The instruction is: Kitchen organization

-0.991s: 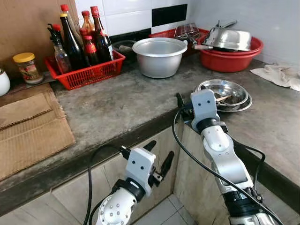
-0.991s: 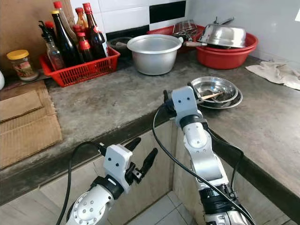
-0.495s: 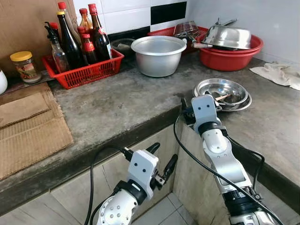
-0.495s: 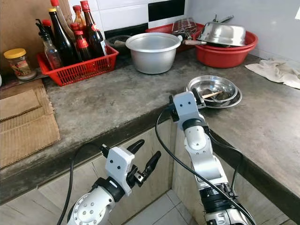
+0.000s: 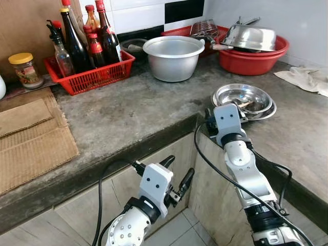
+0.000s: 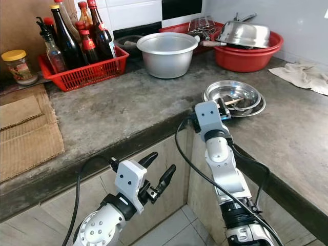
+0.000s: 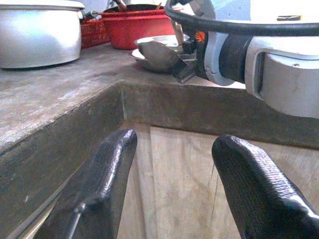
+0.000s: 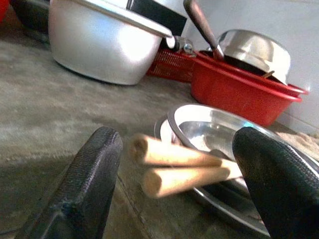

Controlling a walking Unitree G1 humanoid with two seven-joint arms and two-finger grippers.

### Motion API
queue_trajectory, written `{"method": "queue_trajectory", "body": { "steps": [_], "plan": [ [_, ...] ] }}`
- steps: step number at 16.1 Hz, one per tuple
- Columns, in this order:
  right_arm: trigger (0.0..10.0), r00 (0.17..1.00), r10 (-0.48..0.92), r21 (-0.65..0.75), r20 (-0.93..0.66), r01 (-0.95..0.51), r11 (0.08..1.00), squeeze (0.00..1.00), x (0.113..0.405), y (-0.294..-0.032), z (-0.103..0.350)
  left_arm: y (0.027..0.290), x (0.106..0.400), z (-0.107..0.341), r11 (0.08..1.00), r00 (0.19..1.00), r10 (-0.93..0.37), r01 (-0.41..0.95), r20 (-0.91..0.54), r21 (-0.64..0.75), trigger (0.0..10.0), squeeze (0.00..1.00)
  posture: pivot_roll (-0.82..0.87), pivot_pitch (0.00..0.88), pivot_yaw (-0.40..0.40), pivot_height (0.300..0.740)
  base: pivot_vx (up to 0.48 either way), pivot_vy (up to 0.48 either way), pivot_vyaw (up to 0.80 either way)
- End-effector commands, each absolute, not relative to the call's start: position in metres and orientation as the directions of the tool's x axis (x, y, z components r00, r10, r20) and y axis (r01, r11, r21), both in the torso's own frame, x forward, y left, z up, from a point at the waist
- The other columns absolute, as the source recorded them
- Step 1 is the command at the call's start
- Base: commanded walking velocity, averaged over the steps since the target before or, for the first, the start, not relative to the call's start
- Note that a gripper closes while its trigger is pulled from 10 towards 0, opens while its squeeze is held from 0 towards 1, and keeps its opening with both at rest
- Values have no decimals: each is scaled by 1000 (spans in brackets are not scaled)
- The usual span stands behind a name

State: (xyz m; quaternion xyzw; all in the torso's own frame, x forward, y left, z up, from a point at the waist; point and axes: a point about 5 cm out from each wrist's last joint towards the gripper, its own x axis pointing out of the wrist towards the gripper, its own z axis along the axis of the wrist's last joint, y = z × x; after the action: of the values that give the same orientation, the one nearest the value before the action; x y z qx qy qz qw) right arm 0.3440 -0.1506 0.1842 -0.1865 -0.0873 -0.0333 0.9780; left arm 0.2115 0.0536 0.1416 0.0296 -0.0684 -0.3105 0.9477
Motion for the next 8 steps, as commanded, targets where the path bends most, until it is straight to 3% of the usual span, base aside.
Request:
{"method": "queue_trajectory", "body": {
  "steps": [1,5,6,8],
  "plan": [
    [10000,976,-43,-358,214,120,926,0,346,-151,191,56,211,147,813,801,-583,573,137,103,10000,0,-3,72,1,740,0,0,0],
    [10000,974,-61,-360,217,138,923,0,348,-153,191,58,210,147,809,795,-587,581,151,90,10000,0,-6,69,2,740,0,0,0],
    [0,975,-63,-356,213,138,924,0,348,-154,191,58,210,147,808,797,-589,579,138,106,10000,0,-6,69,2,740,0,0,0],
    [0,975,-65,-355,214,140,924,0,349,-155,192,56,210,147,808,796,-589,579,135,110,10000,0,-6,67,4,740,0,0,0]
  ]
}}
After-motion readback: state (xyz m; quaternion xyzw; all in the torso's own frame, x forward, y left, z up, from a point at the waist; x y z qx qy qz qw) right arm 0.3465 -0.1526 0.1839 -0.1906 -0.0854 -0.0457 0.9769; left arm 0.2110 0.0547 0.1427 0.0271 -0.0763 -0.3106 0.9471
